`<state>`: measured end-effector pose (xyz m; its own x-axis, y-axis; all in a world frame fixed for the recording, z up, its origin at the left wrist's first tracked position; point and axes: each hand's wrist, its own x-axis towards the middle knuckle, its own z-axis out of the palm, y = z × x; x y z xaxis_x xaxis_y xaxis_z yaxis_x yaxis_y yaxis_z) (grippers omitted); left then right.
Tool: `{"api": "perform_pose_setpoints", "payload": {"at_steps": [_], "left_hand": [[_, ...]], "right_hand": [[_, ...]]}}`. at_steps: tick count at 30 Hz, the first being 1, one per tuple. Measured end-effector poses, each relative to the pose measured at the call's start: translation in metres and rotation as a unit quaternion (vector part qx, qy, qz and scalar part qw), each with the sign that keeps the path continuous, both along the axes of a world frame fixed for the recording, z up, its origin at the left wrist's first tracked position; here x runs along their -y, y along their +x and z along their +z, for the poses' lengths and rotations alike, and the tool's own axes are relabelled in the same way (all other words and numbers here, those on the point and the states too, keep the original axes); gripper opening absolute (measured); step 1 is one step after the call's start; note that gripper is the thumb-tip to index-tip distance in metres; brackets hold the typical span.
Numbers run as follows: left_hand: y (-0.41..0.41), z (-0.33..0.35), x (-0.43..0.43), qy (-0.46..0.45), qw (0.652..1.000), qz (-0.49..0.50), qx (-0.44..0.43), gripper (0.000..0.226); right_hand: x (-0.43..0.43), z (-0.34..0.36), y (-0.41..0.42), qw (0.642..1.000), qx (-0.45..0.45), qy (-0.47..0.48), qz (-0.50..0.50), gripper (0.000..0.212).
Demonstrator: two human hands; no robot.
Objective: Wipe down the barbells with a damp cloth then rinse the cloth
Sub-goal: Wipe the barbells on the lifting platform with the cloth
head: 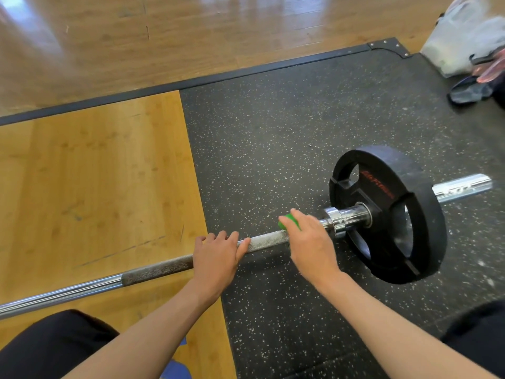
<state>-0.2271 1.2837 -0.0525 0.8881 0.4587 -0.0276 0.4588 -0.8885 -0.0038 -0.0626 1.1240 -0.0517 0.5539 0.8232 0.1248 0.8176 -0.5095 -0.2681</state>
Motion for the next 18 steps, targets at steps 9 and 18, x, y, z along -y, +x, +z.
{"api": "perform_pose_setpoints", "payload": {"at_steps": [9,18], "left_hand": [[0.001,0.0,-0.002,0.012,0.999,0.03,-0.005,0.025],[0.056,0.001,0.023,0.0,0.995,-0.101,0.021,0.054]], "right_hand": [[-0.028,0.0,-0.041,0.997,-0.054,0.023,-0.059,0.071],[0.009,0.026,0.007,0.996,-0.036,0.063,-0.047,0.08]]}}
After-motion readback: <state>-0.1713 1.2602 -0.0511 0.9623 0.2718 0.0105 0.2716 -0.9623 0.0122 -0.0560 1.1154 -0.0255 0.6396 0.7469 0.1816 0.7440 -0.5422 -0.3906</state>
